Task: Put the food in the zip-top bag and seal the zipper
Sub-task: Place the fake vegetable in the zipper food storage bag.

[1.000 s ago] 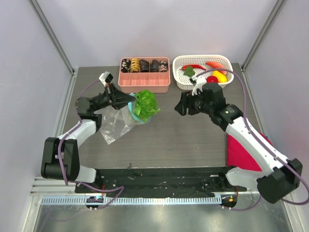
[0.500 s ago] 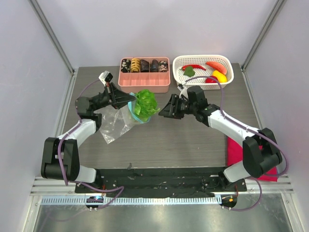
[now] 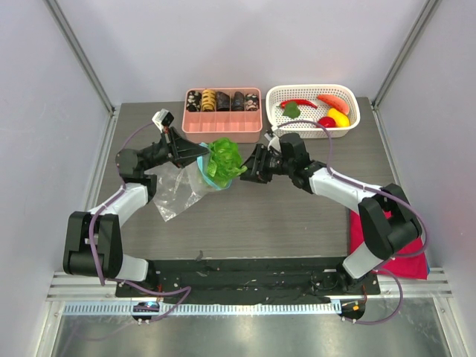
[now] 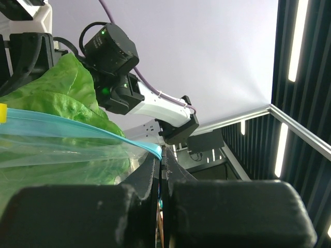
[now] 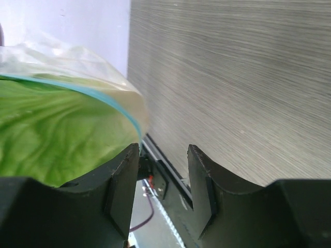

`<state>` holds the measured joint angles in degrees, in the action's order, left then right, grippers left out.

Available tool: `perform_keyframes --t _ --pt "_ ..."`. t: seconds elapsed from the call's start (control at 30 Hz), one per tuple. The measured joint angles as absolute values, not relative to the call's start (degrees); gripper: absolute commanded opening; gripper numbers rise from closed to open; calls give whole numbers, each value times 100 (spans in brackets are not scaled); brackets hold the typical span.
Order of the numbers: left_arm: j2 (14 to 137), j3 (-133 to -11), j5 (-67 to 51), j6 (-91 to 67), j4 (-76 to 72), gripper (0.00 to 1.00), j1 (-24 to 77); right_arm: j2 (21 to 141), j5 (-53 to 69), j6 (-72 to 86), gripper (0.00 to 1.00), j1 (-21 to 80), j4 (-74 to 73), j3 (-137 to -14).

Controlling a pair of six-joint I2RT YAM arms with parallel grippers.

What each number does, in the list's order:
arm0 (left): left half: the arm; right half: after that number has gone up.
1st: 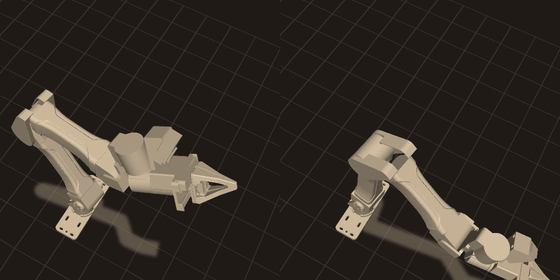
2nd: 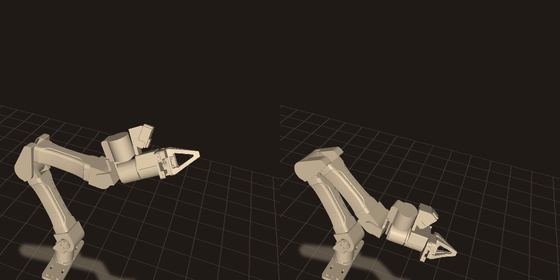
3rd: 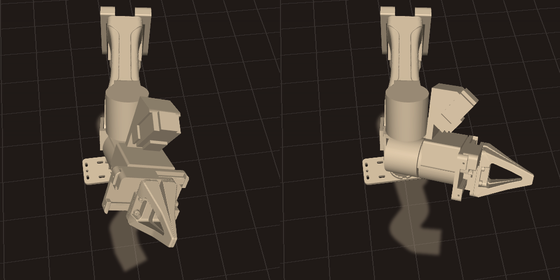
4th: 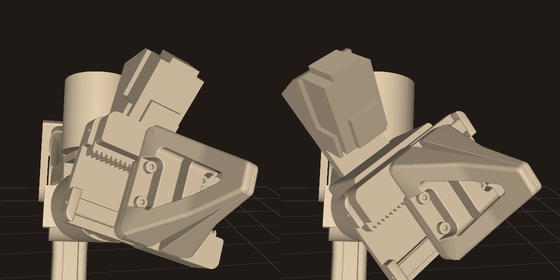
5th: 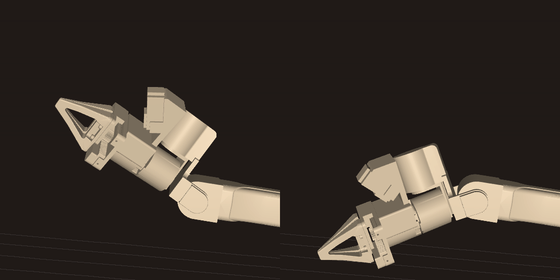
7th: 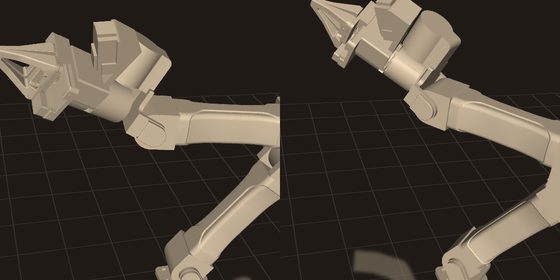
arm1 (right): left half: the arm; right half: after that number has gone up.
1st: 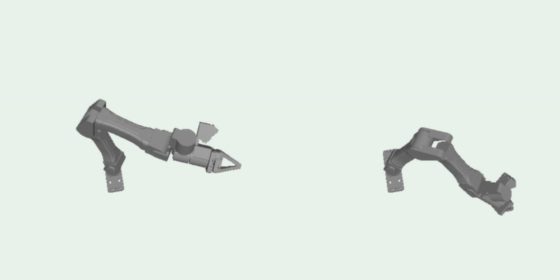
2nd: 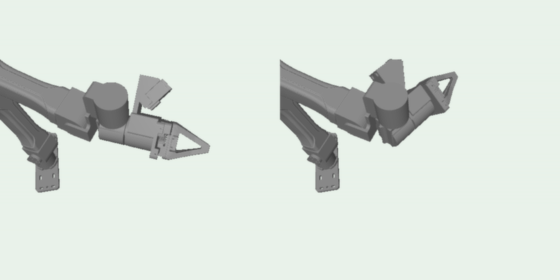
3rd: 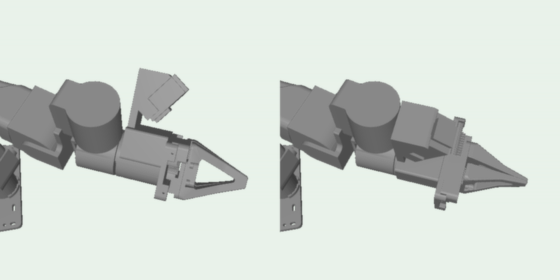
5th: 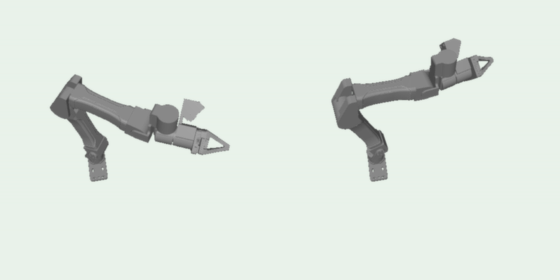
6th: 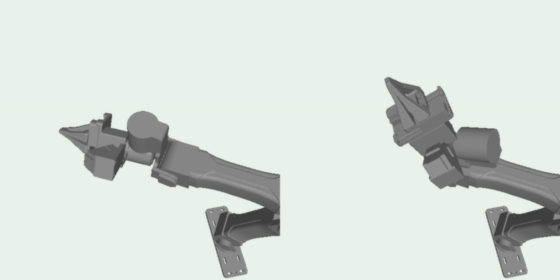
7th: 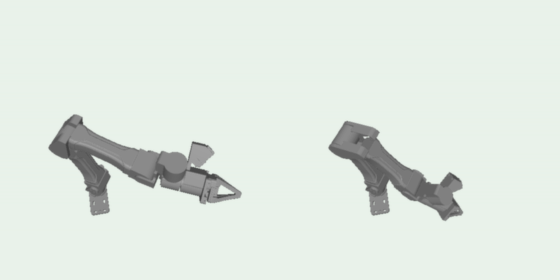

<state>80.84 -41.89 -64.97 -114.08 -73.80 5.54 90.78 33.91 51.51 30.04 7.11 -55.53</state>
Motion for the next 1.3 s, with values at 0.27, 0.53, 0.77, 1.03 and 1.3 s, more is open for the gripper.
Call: perform_keyframes --t 0.27,0.53,0.77,1.03,1.3 --pt "8084 -4189 -6497 -11408 -7380 0 554 9078 3566 5485 48 3085 1166 -5553" --pt "8084 -4189 -6497 -11410 -7382 0 554 9198 3557 5848 46 3242 1417 -5546" --pt "8095 -4200 -6497 -11410 -7384 0 554 9332 3507 6128 43 3343 1470 -5474" --pt "8095 -4200 -6497 -11410 -7384 0 554 9336 3509 6276 43 3343 1527 -5297" --pt "8095 -4200 -6497 -11410 -7384 0 550 9531 3516 6464 23 3422 1863 -5321"
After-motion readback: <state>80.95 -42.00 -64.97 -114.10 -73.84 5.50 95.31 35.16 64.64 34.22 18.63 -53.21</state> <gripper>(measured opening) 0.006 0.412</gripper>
